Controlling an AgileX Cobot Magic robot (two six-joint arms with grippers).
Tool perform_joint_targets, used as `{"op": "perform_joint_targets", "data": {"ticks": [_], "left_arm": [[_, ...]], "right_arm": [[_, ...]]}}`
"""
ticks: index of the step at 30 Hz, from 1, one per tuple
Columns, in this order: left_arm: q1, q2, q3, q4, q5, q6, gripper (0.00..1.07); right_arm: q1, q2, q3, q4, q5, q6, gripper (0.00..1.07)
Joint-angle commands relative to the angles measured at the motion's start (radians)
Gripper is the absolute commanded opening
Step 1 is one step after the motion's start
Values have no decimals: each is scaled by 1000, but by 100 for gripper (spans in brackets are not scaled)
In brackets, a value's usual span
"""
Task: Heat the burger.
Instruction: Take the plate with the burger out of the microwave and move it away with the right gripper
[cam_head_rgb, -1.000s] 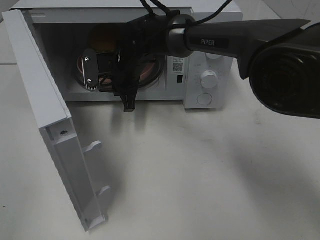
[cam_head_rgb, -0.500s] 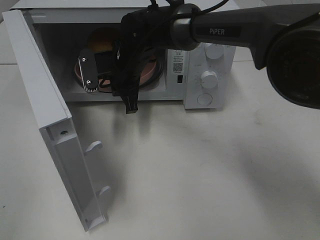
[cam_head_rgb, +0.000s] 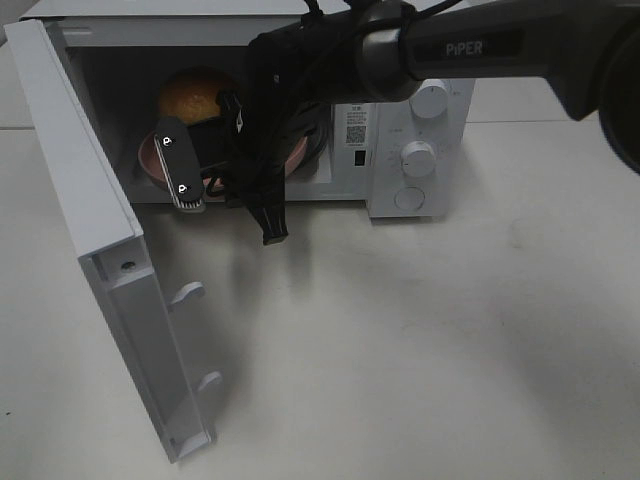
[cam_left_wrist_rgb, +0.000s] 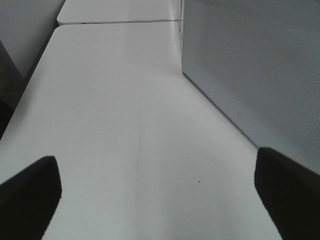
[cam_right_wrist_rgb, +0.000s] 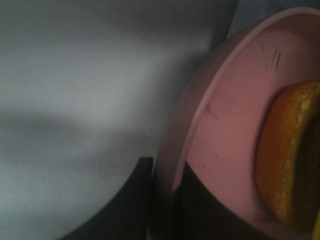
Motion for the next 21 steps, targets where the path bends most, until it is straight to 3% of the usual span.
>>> {"op": "perform_joint_targets", "data": {"ticks": [1,21], "left_arm": [[0,-21,2,-2,-9,-1,101],[0,-21,2,-2,-9,-1,101]], "right_arm": [[5,-60,75,-28,-21,-42,0],[-10,-245,306,-63,-125,-134,0]]}}
